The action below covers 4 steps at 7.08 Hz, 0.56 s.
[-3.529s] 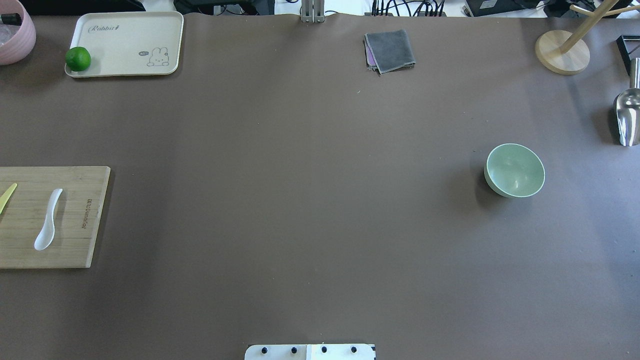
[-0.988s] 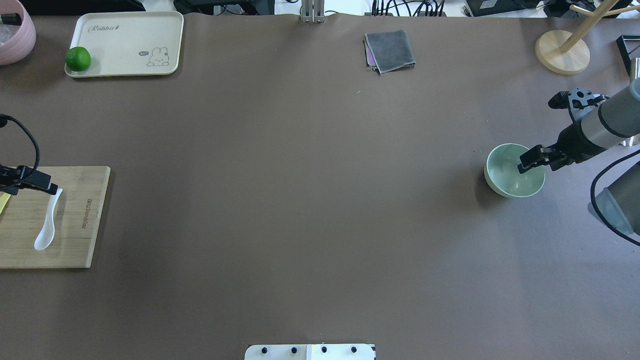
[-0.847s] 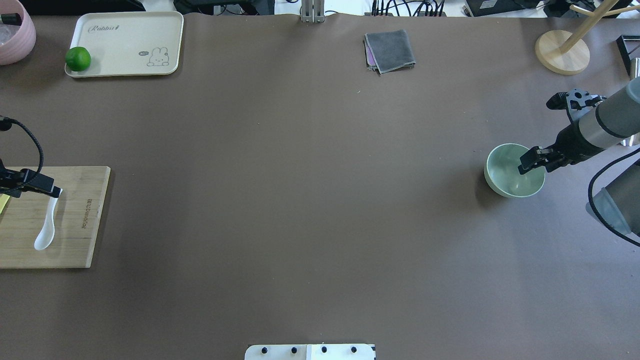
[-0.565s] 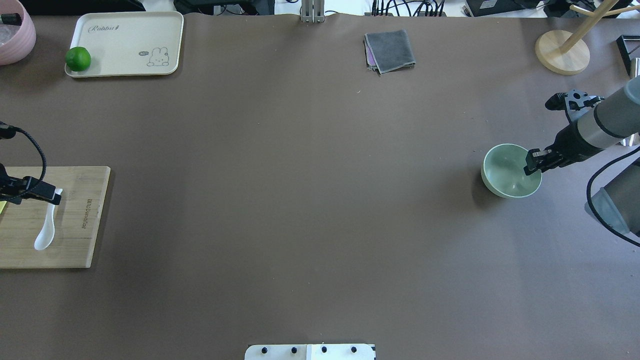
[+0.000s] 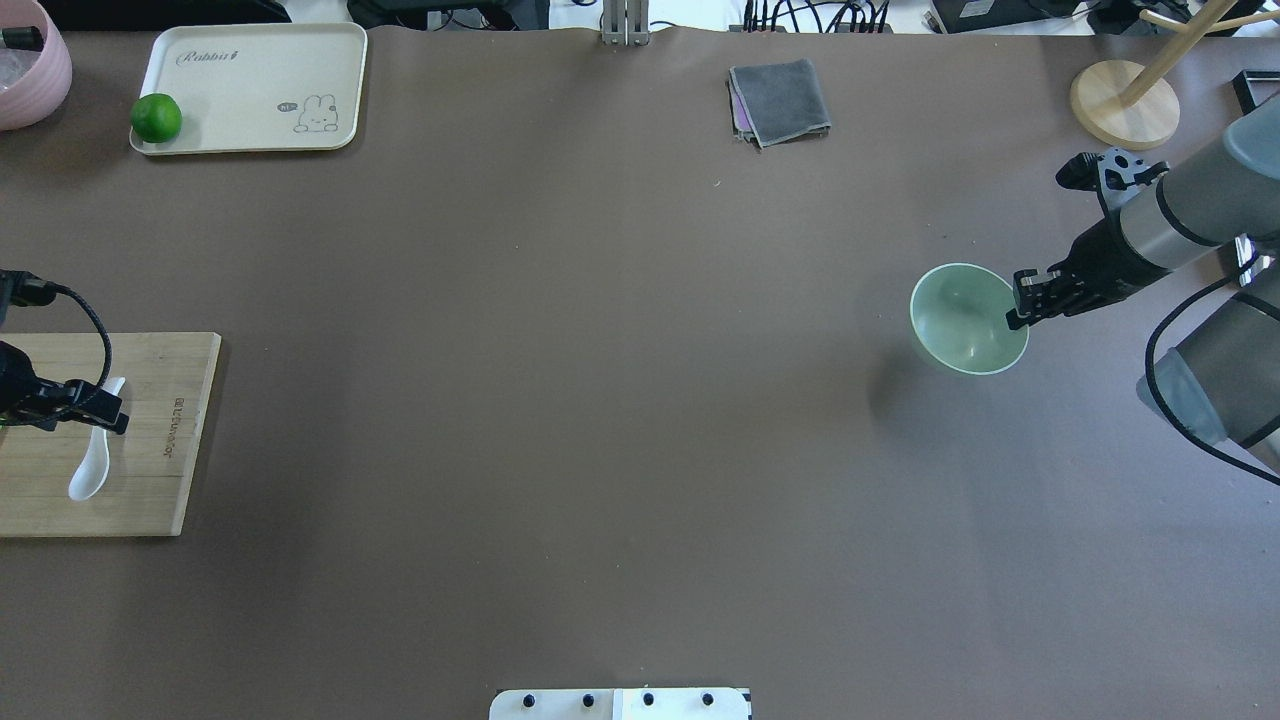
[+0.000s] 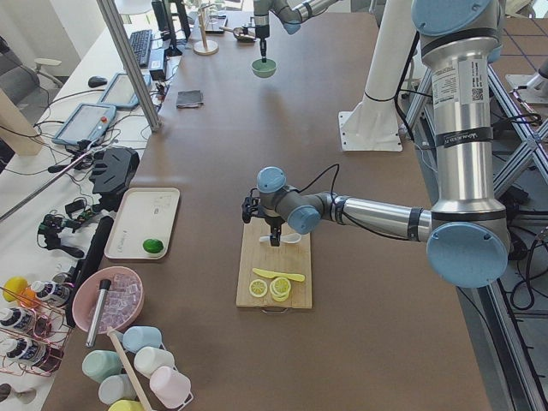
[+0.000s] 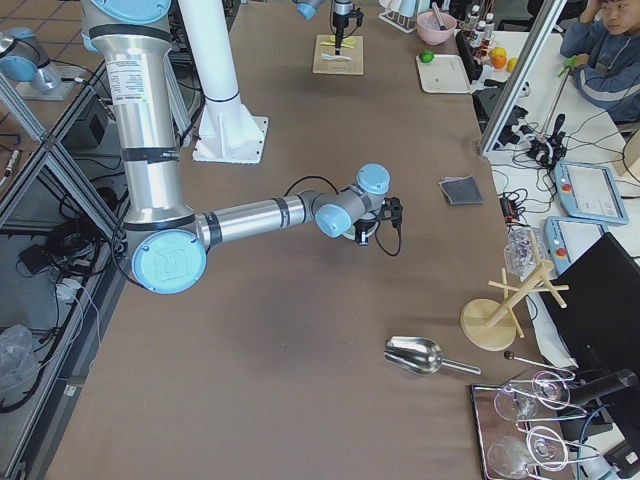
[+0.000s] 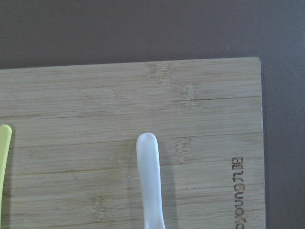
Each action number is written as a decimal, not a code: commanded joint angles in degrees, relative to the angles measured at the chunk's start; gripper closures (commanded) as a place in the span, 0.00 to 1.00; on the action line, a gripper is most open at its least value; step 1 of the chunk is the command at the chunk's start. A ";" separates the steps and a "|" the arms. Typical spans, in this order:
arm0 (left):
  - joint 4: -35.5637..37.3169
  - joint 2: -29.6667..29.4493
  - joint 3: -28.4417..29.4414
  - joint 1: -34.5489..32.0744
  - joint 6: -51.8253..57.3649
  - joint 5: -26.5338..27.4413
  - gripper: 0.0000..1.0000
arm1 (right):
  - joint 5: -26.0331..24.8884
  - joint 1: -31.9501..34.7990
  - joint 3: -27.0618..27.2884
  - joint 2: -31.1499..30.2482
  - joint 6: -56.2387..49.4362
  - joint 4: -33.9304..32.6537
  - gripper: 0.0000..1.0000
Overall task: Place spoon in bowl
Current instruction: 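Drag green bowl toward center with right gripper while left lifts spoon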
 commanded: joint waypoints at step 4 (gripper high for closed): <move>-0.18 -1.88 2.51 1.11 0.06 1.85 0.46 | -6.43 -14.64 4.43 10.55 25.17 0.16 1.00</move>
